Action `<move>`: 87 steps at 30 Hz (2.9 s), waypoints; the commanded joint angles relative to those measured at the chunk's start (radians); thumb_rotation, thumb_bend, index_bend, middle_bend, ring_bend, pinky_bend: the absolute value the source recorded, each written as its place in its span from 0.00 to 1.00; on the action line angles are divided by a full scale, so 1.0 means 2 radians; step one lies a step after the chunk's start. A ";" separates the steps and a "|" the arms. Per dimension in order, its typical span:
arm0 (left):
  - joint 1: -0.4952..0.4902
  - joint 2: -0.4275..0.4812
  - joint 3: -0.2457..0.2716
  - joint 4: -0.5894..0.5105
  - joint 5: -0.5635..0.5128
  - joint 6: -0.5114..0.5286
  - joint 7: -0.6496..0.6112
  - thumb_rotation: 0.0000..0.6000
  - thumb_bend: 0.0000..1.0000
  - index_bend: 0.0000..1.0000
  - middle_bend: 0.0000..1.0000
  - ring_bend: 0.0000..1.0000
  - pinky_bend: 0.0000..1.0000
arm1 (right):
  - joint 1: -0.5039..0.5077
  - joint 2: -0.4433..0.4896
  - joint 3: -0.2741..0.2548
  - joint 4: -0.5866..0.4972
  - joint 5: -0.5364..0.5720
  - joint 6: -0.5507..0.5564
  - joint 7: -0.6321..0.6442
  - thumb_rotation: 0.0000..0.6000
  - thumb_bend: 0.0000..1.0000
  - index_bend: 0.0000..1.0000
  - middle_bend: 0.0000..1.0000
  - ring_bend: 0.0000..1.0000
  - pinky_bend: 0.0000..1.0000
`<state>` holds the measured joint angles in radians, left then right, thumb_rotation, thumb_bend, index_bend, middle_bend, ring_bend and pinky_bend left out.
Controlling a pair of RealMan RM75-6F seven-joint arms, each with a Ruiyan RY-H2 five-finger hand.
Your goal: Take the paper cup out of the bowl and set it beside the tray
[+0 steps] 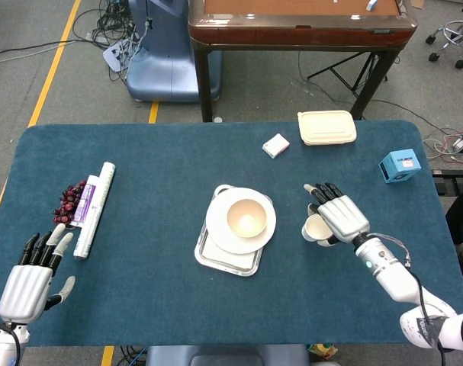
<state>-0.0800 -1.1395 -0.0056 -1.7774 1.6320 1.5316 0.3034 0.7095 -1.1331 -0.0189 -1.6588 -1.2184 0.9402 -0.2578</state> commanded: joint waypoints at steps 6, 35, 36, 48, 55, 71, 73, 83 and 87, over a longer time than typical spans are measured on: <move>-0.001 0.000 0.002 0.001 0.002 -0.002 0.001 1.00 0.33 0.00 0.00 0.00 0.00 | -0.009 -0.044 0.003 0.057 -0.011 -0.020 0.027 1.00 0.04 0.41 0.07 0.00 0.00; 0.003 0.003 -0.003 -0.001 0.001 0.007 -0.003 1.00 0.33 0.00 0.00 0.00 0.00 | -0.005 -0.023 0.022 0.035 -0.023 -0.050 0.014 1.00 0.02 0.13 0.02 0.00 0.00; 0.002 0.002 -0.003 -0.001 0.001 0.007 -0.003 1.00 0.33 0.00 0.00 0.00 0.00 | -0.006 -0.015 0.024 0.024 -0.022 -0.046 0.009 1.00 0.02 0.13 0.01 0.00 0.00; 0.002 0.002 0.000 -0.003 0.005 0.005 0.002 1.00 0.33 0.00 0.00 0.00 0.00 | -0.059 0.074 0.015 -0.079 -0.067 0.043 -0.006 1.00 0.09 0.13 0.02 0.00 0.00; -0.002 0.001 0.000 -0.006 -0.008 -0.012 0.006 1.00 0.33 0.00 0.00 0.00 0.00 | -0.136 0.073 -0.004 -0.065 -0.135 0.166 0.000 1.00 0.10 0.13 0.02 0.00 0.00; -0.006 -0.002 0.000 -0.005 -0.014 -0.018 0.014 1.00 0.33 0.00 0.00 0.00 0.00 | -0.238 0.030 -0.015 0.045 -0.183 0.290 0.073 1.00 0.10 0.13 0.02 0.00 0.00; -0.007 -0.003 0.000 -0.005 -0.015 -0.019 0.015 1.00 0.33 0.00 0.00 0.00 0.00 | -0.246 0.027 -0.014 0.052 -0.185 0.298 0.070 1.00 0.10 0.13 0.02 0.00 0.00; -0.008 -0.009 0.002 -0.003 -0.014 -0.023 0.025 1.00 0.33 0.00 0.00 0.00 0.00 | -0.284 0.012 -0.005 0.096 -0.183 0.339 0.118 1.00 0.10 0.13 0.02 0.00 0.00; -0.008 -0.010 0.003 -0.003 -0.012 -0.023 0.028 1.00 0.33 0.00 0.00 0.00 0.00 | -0.290 0.012 -0.001 0.101 -0.182 0.340 0.125 1.00 0.10 0.13 0.02 0.00 0.00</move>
<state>-0.0965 -1.1600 0.0007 -1.7836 1.6078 1.4849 0.3592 0.1319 -1.1082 -0.0235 -1.4567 -1.5840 1.6174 -0.0102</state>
